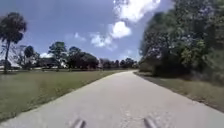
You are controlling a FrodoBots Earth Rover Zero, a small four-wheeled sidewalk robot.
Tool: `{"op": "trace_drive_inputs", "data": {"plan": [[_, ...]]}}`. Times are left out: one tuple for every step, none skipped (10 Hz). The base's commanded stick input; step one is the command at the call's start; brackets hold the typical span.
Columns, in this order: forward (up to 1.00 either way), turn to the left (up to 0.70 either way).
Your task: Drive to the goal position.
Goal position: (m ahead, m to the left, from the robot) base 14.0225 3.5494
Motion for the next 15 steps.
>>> {"op": "trace_drive_inputs", "data": {"plan": [[0.50, 0.00], [0.50, 0.00], [0.50, 0.00], [0.50, 0.00], [0.50, 0.00], [0.50, 0.00], [0.50, 0.00], [0.50, 0.00], [0.50, 0.00], [0.50, 0.00], [0.50, 0.00], [0.50, 0.00], [0.50, 0.00], [0.50, 0.00], [0.50, 0.00]]}}
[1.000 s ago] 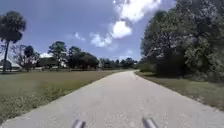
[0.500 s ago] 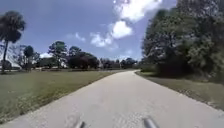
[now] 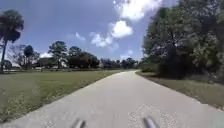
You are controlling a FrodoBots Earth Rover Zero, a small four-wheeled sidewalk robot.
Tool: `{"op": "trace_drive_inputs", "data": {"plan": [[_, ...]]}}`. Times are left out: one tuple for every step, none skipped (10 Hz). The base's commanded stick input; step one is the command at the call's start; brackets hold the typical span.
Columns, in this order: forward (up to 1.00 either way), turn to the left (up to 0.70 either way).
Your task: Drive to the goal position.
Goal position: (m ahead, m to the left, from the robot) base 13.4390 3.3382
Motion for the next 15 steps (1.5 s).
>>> {"op": "trace_drive_inputs", "data": {"plan": [[0.50, 0.00], [0.50, 0.00], [0.50, 0.00], [0.50, 0.00], [0.50, 0.00], [0.50, 0.00], [0.50, 0.00], [0.50, 0.00], [0.50, 0.00], [0.50, 0.00], [0.50, 0.00], [0.50, 0.00], [0.50, 0.00], [0.50, 0.00], [0.50, 0.00]]}}
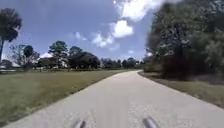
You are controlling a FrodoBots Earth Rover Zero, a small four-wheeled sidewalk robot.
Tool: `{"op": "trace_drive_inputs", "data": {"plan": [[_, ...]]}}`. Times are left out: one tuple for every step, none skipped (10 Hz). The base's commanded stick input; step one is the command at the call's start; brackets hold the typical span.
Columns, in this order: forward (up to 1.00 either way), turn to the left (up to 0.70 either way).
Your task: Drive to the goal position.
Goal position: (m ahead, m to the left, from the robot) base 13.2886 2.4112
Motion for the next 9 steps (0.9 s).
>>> {"op": "trace_drive_inputs", "data": {"plan": [[0.50, 0.00], [0.50, -0.07], [0.50, -0.32], [0.50, -0.50], [0.50, -0.50], [0.50, -0.50], [0.50, -0.09], [0.50, 0.00], [0.50, 0.00]]}}
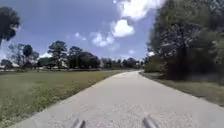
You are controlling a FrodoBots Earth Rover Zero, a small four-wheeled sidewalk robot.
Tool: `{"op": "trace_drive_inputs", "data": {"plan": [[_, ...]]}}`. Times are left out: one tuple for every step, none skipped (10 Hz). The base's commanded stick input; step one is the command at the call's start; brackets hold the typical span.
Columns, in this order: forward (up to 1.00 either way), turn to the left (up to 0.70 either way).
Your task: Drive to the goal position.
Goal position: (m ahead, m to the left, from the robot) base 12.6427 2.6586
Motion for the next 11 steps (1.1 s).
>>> {"op": "trace_drive_inputs", "data": {"plan": [[0.50, 0.00], [0.50, 0.00], [0.50, 0.00], [0.50, 0.00], [0.50, 0.00], [0.50, 0.00], [0.50, 0.00], [0.50, 0.00], [0.50, 0.00], [0.50, 0.00], [0.50, 0.00]]}}
